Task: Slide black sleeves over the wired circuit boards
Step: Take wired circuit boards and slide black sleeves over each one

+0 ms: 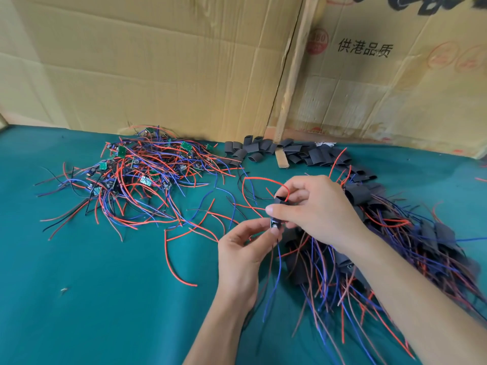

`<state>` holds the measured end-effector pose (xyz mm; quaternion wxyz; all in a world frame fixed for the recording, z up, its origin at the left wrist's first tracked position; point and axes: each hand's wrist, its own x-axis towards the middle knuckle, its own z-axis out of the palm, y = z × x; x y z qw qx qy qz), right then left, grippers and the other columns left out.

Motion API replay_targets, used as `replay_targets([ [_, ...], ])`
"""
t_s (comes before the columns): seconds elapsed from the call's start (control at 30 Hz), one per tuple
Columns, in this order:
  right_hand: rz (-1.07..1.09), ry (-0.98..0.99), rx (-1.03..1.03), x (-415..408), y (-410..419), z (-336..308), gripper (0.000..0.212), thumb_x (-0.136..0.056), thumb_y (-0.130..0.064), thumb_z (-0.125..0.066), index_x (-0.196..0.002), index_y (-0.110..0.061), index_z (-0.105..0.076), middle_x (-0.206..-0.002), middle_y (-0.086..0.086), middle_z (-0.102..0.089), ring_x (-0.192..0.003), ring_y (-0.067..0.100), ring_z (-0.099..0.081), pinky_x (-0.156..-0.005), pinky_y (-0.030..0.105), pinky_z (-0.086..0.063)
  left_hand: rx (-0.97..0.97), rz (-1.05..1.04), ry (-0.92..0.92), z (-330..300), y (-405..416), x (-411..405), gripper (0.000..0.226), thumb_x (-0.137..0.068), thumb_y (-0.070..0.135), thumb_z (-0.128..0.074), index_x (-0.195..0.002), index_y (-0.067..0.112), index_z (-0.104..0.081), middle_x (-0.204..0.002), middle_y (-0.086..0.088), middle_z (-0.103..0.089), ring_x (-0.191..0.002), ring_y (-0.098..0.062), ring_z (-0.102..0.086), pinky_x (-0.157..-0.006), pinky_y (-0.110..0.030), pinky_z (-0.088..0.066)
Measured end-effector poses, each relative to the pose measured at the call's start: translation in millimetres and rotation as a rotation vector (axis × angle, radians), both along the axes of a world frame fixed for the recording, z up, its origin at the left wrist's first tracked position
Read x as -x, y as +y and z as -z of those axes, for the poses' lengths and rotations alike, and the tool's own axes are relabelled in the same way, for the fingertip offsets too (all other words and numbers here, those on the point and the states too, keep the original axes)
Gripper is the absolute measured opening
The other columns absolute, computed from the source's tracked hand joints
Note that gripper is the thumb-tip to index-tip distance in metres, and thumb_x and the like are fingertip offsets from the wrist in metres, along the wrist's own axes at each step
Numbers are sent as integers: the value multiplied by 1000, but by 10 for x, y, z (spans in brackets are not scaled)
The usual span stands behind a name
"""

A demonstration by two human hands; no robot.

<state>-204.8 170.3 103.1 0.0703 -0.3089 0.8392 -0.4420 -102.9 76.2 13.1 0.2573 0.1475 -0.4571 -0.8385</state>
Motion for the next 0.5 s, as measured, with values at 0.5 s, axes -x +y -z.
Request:
replay_targets([
  [0.5, -213, -243, -281, 205, -22, -313, 24, -78, -25, -87, -81, -6, -72, -74, 11, -76, -60, 21, -72, -54, 26, -54, 12, 80, 59, -74, 2, -57, 21, -79, -6, -75, -86, 14, -76, -82, -13, -72, -81, -31, -71, -74, -31, -58],
])
